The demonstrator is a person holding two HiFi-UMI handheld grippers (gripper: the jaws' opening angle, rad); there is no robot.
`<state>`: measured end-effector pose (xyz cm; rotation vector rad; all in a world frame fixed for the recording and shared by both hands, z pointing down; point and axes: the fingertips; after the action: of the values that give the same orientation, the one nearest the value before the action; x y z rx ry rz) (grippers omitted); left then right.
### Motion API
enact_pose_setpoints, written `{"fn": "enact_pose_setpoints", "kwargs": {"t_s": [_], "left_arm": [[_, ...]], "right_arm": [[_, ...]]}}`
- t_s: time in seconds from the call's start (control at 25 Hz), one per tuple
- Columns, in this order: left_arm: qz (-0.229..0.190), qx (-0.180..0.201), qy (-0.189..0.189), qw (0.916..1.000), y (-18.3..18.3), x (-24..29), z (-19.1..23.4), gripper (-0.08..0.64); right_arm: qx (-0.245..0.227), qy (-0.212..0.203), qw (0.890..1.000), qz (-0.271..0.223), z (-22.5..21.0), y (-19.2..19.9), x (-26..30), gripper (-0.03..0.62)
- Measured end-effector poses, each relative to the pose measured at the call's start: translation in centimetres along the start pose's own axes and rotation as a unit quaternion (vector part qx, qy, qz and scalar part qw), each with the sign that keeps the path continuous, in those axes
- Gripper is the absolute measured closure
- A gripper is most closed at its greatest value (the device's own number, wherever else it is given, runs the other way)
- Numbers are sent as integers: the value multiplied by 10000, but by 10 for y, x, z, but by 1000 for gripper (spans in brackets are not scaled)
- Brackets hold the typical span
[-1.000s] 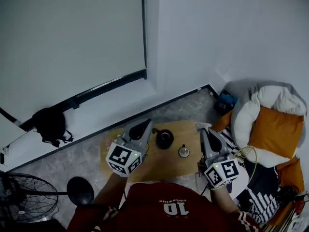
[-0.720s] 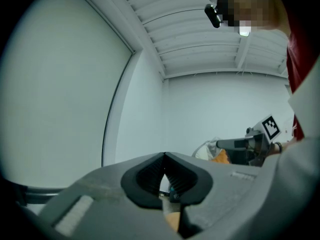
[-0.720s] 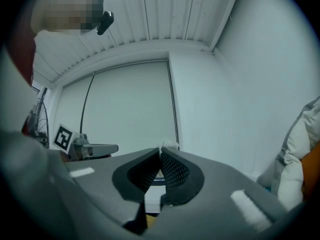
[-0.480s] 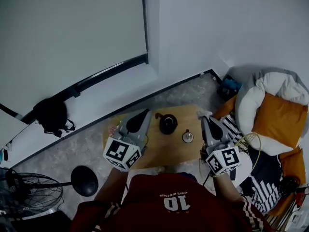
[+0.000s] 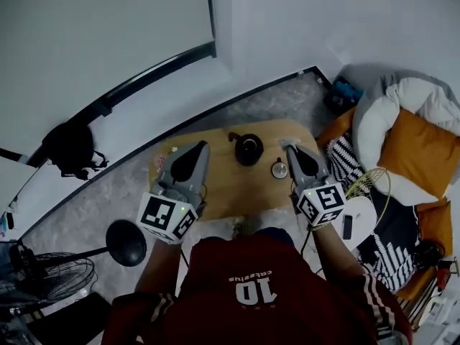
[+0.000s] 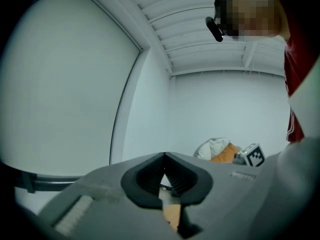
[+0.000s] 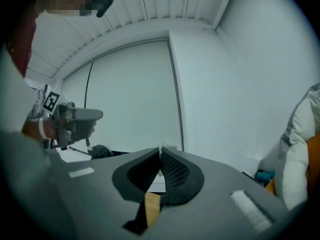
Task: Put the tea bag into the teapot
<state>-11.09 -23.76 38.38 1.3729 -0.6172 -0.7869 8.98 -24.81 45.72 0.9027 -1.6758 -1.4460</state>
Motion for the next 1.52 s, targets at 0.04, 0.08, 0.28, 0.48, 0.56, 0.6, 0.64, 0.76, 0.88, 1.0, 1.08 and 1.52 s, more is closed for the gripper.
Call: {"fn": "enact_pose_setpoints", "kwargs": {"t_s": [0.04,0.08,0.28,0.48,0.56,0.6,0.64,0.76,0.88,1.0,1.08,1.52], "left_arm": [[32,-20,-42,10000,2,-2,1,558],[61,-34,-78,9999,4,-3,1,558],[161,-147,-192,9996,15,-8,2,558],[250,-398,-231,9986,27,-14,3,558],[315,-421,-265,9983,32,-15,7,558],[339,-429,-285,9981,34,-16,9,558],[354,-435,-305,9980,36,-16,12,558],[374,-456,-392,9975,40,-18,19,558],[428,-473,-486,9968,46,-19,25,558],[490,-509,-582,9958,54,-20,31,558],[529,-550,-659,9949,59,-22,37,558],[702,-686,-962,9905,82,-31,60,558]], "right_arm": [[24,-8,10000,62,-2,9,3,589],[49,-21,9999,115,-4,18,6,589],[235,-65,9986,461,-16,62,27,589],[325,-101,9956,870,-24,115,55,589],[371,-121,9936,1062,-27,140,66,589],[370,-131,9925,1159,-28,152,73,589],[352,-137,9913,1261,-29,163,80,589],[284,-114,9874,1550,-37,196,97,589],[269,-69,9832,1803,-47,224,110,589],[283,-48,9784,2046,-55,247,122,589],[293,-55,9752,2195,-57,263,131,589],[219,-103,9616,2733,-60,315,163,588]]}}
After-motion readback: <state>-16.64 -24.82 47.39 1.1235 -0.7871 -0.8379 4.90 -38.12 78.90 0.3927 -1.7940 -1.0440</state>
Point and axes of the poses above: the fingertips, and each gripper's own axes: x forward along the fingers, z to its left, y out of its underside, and after that the axes turned 4 degrees about -z, right-handed
